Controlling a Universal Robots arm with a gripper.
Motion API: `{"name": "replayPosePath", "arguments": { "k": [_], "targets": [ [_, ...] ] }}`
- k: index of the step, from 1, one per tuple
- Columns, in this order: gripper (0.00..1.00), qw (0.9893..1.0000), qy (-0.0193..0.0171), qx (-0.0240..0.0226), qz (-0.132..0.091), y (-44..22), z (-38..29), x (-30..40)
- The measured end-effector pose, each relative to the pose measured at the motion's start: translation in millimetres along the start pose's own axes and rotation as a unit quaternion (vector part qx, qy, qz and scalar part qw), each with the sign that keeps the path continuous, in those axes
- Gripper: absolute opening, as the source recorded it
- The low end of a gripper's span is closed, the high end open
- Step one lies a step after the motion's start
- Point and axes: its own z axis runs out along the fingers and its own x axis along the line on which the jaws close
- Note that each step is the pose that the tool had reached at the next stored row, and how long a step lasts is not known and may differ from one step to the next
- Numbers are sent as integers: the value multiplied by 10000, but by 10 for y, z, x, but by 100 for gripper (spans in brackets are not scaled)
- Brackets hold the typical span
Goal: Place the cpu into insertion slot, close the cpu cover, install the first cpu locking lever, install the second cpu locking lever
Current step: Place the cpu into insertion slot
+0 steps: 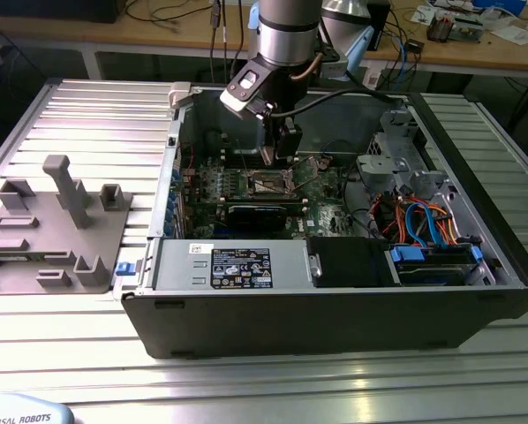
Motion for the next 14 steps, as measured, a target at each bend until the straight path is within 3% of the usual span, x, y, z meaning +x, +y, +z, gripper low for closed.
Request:
{"name": "replayPosePath", "arguments": {
  "k": [14],
  "targets": [
    [54,9999,-6,-1,148,0,1,0]
  ]
}}
